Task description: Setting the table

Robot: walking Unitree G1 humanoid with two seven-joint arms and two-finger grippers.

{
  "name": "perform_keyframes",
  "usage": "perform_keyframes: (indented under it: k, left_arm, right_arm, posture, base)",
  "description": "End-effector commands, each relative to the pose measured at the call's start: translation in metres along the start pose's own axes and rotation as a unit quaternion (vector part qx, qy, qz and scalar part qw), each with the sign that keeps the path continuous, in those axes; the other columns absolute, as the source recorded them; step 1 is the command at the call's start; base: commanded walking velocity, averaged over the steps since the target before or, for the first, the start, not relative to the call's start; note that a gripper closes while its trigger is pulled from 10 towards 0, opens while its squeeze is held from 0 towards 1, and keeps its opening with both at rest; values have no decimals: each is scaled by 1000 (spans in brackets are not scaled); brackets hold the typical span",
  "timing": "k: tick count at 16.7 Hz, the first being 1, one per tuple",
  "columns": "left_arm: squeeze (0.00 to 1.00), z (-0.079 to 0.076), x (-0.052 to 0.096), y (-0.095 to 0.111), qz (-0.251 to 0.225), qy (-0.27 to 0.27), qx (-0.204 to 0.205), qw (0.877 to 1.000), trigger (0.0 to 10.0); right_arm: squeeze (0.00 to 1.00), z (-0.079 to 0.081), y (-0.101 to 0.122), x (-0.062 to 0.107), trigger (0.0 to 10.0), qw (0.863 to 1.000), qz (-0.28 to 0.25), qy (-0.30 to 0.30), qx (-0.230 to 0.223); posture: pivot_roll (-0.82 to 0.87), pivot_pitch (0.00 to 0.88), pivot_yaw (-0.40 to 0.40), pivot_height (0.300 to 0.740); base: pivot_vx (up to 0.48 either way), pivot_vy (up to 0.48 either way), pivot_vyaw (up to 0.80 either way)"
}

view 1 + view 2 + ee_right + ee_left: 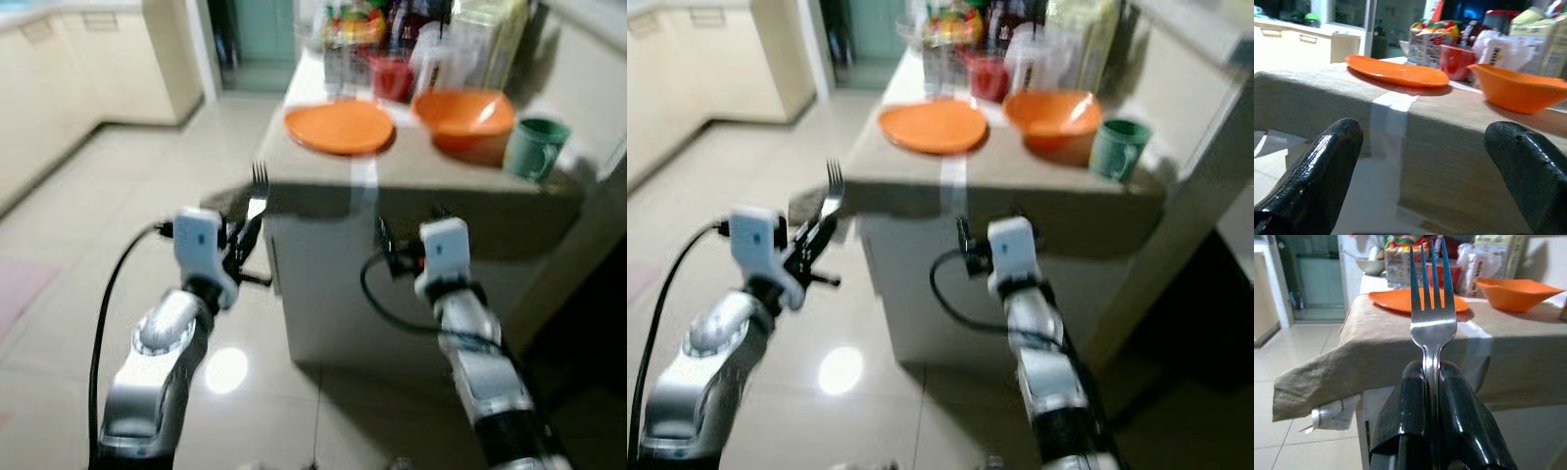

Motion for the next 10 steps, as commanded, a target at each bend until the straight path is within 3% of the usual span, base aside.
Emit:
perform_keyframes:
  k: [1, 6, 10]
  left_arm:
    - [0, -5, -1, 7, -14, -13, -5, 1000, 0]
    - [0, -10, -3, 11, -26, -20, 10, 999, 0]
    - [0, -13, -7, 13, -33, -25, 12, 999, 0]
  right_arm:
    - [0, -2, 2, -2, 10000, 1000, -3, -4, 1]
    - [0, -2, 2, -7, 10000, 1000, -3, -1, 3]
    - [0, -1, 2, -10, 10000, 1000, -4, 2, 5]
  posture:
    - [-116, 0, 73, 736]
    - [-120, 0, 68, 736]
    - [-119, 0, 66, 736]
  base:
    - [0, 0, 0]
    - [0, 0, 0]
    - [0, -480, 0]
Point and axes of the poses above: a point about 5 cm out from each wrist's last joint towards the gripper, its own x axis pointing back from the gripper into the wrist, its own y axis along the axis of the wrist's last joint, z = x × y, the point moved 4 cm from there along -x, pointing out of the wrist towards the gripper
